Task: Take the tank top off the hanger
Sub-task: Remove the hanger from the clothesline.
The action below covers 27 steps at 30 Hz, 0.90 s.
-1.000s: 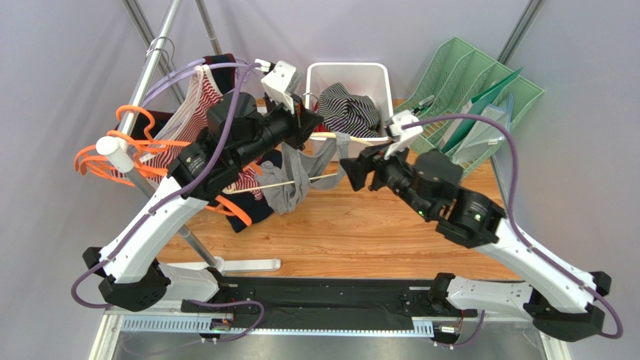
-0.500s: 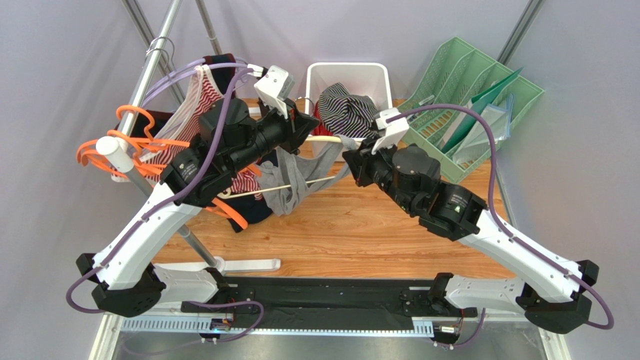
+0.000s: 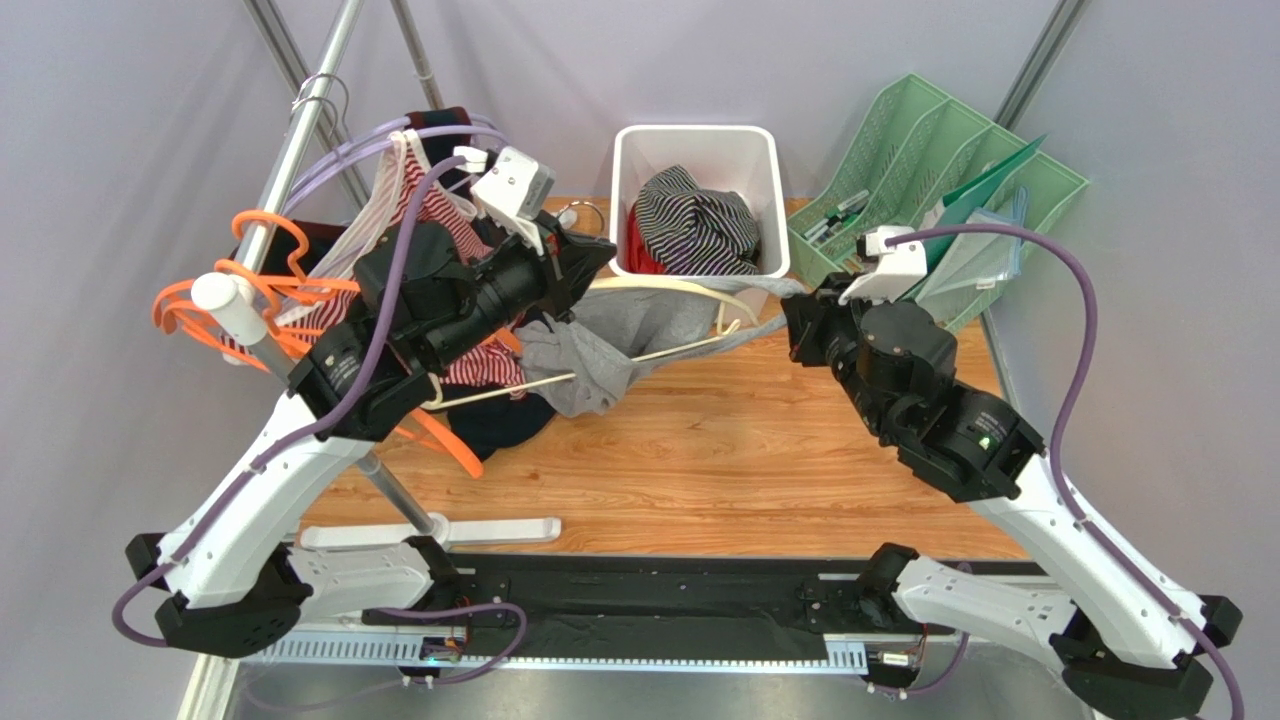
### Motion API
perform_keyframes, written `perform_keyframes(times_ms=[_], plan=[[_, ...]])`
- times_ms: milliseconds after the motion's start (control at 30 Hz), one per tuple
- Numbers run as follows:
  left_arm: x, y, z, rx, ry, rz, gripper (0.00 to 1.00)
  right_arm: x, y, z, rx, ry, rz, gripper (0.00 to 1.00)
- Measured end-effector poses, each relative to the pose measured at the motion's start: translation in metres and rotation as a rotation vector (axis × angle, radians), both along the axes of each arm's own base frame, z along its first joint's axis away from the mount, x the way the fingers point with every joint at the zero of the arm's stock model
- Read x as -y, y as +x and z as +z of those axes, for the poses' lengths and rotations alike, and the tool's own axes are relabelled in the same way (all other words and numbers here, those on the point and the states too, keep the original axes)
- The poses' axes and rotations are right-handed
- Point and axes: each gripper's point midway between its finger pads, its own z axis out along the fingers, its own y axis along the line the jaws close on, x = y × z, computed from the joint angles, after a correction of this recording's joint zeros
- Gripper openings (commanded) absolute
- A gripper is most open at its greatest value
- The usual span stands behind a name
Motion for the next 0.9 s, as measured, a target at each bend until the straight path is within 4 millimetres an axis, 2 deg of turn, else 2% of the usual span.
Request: perform_keyframes(times_ms=[100, 233, 333, 367, 433, 467, 567, 633, 900], plan=[[-0.003, -0.007, 0.007, 0.02, -0.025, -0.019, 0.0, 0.004, 0.007, -0.02, -0.051, -0.005, -0.009, 0.0], [-0.005, -0.013, 0.011, 0.03, -0.042, -0.032, 0.0, 0.0, 0.005, -0.047, -0.117, -0.026, 0.028, 0.02], [-0.005, -0.014, 0.014, 0.035, -0.05, -0.038, 0.0, -0.008, -0.003, -0.063, -0.157, -0.033, 0.087, 0.15], [-0.005, -0.015, 0.014, 0.036, -0.051, -0.04, 0.0, -0.01, -0.005, -0.067, -0.168, -0.034, 0.104, 0.25], [-0.004, -0.015, 0.014, 0.036, -0.051, -0.047, 0.0, -0.015, -0.011, -0.074, -0.189, -0.048, 0.153, 0.37], [-0.004, -0.016, 0.014, 0.036, -0.051, -0.051, 0.0, -0.017, -0.013, -0.075, -0.195, -0.049, 0.169, 0.49], [-0.002, -0.016, 0.013, 0.034, -0.048, -0.059, 0.0, -0.016, -0.018, -0.079, -0.214, -0.099, 0.202, 0.59], [0.0, -0.015, 0.012, 0.029, -0.042, -0.063, 0.0, -0.012, -0.021, -0.075, -0.221, -0.125, 0.204, 0.61], [0.01, -0.006, -0.003, -0.012, 0.027, -0.065, 0.0, 0.008, -0.044, -0.017, -0.131, -0.103, 0.233, 0.69]])
